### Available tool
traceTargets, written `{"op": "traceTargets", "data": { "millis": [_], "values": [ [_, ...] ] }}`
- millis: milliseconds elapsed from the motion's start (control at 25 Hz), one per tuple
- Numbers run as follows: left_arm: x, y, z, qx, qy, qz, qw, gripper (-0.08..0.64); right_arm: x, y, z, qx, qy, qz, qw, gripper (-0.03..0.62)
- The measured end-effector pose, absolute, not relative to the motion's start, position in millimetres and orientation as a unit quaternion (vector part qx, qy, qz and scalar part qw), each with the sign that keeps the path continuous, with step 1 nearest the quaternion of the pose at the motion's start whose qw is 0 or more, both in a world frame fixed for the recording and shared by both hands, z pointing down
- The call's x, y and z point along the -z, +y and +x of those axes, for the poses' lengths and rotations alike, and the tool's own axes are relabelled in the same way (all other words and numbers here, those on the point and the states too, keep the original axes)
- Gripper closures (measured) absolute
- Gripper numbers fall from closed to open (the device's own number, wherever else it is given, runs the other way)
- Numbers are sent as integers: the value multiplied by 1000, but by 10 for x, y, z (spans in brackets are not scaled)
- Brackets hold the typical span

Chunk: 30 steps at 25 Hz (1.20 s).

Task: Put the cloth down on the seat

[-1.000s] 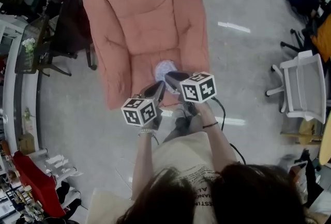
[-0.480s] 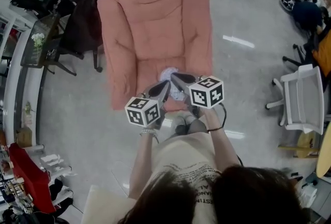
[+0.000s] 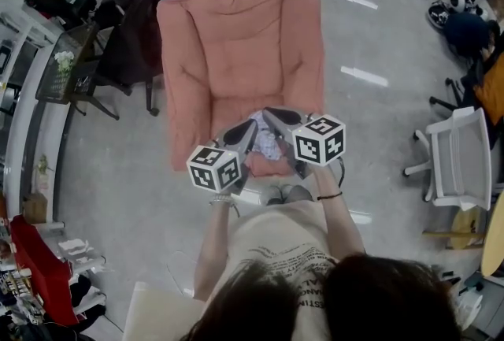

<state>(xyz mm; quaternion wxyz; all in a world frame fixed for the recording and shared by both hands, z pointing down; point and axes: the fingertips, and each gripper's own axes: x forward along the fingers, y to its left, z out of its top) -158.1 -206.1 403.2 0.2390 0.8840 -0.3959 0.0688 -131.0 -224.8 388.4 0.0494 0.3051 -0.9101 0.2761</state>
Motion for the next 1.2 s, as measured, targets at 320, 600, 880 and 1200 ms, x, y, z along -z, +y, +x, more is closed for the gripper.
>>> {"op": "traceTargets", "data": {
  "millis": [320, 600, 880, 1200],
  "values": [
    [-3964, -2052, -1562, -74, -393, 890, 221, 555, -3751, -2224, -1287, -248, -919, 304, 37, 591],
    [-3895, -2058, -1527, -71, -391, 892, 214, 555, -3692, -2215, -1257, -241, -922, 301, 25, 591],
    [-3873, -2058, -1468, -69, -390, 895, 208, 555, -3654, -2208, -1215, -229, -926, 300, 24, 591],
    [-3839, -2073, -1424, -66, -389, 896, 205, 555, -3600, -2201, -1207, -217, -930, 294, 30, 591]
  ]
}}
